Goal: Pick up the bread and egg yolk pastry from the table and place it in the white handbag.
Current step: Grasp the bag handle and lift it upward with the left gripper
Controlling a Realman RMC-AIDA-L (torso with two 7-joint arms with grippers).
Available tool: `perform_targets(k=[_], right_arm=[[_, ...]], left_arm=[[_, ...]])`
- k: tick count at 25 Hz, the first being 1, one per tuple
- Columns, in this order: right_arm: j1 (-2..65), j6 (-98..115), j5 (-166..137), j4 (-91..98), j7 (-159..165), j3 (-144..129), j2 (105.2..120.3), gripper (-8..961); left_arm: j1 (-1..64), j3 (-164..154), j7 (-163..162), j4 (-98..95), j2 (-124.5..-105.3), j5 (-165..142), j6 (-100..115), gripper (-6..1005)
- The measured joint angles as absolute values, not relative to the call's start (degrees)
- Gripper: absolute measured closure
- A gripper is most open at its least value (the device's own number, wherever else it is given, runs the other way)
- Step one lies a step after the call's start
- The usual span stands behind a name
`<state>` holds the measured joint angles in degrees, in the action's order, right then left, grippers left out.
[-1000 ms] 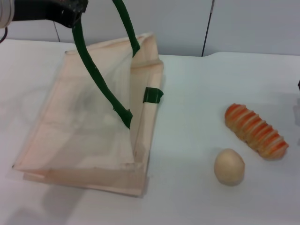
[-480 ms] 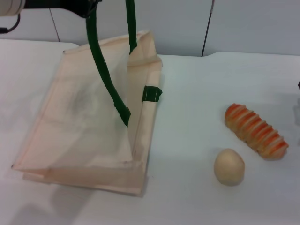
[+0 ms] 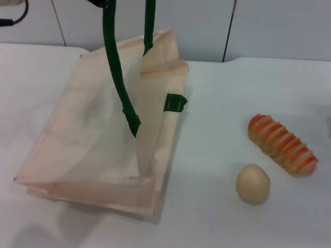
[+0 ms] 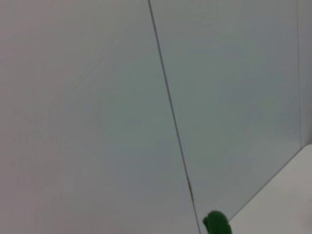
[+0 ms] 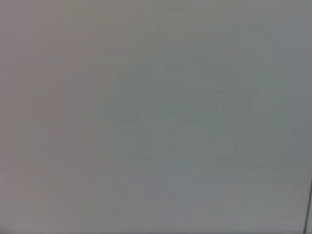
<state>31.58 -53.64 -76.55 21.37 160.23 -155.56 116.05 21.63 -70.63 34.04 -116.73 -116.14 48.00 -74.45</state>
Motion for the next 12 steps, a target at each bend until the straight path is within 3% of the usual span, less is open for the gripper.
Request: perform_targets(k=[12], right_arm=[[31.3, -53.5, -77.2, 23.9, 160.2, -156.2, 116.01, 330]], left_arm=[[21.7, -68.6, 35.1, -116.9, -116.14, 49.7, -75.9, 878]])
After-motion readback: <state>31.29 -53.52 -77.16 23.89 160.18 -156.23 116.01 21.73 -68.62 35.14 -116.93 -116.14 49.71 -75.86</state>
